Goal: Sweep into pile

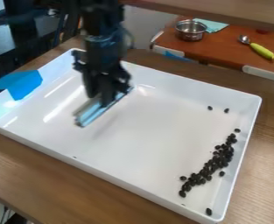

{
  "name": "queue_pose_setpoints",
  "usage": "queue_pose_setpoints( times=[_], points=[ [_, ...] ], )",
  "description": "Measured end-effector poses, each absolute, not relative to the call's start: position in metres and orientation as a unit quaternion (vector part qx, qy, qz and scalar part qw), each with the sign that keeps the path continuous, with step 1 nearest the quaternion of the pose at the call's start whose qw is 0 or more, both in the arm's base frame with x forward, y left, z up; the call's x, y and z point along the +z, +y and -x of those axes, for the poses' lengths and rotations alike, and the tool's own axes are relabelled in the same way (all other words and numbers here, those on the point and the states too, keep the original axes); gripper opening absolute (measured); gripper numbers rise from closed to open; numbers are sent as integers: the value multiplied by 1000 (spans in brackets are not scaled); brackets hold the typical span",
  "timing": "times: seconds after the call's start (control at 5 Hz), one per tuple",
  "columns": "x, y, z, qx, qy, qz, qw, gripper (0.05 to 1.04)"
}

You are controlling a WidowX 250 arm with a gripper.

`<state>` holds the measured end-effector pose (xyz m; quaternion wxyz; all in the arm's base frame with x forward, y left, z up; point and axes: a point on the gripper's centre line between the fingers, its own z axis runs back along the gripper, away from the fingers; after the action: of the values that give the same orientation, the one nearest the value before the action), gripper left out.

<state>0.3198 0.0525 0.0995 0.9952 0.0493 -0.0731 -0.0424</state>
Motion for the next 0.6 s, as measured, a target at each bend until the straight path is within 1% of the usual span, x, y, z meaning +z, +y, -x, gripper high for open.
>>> queue_pose_setpoints(
  times=[0.2, 0.4, 0.6],
  points=[
    [82, 73, -305, -68, -60, -60, 994, 349],
    [70, 78, -293, -95, -45, -64, 992, 349],
    [65, 78, -283, -102, -38, -73, 991, 349]
  ],
)
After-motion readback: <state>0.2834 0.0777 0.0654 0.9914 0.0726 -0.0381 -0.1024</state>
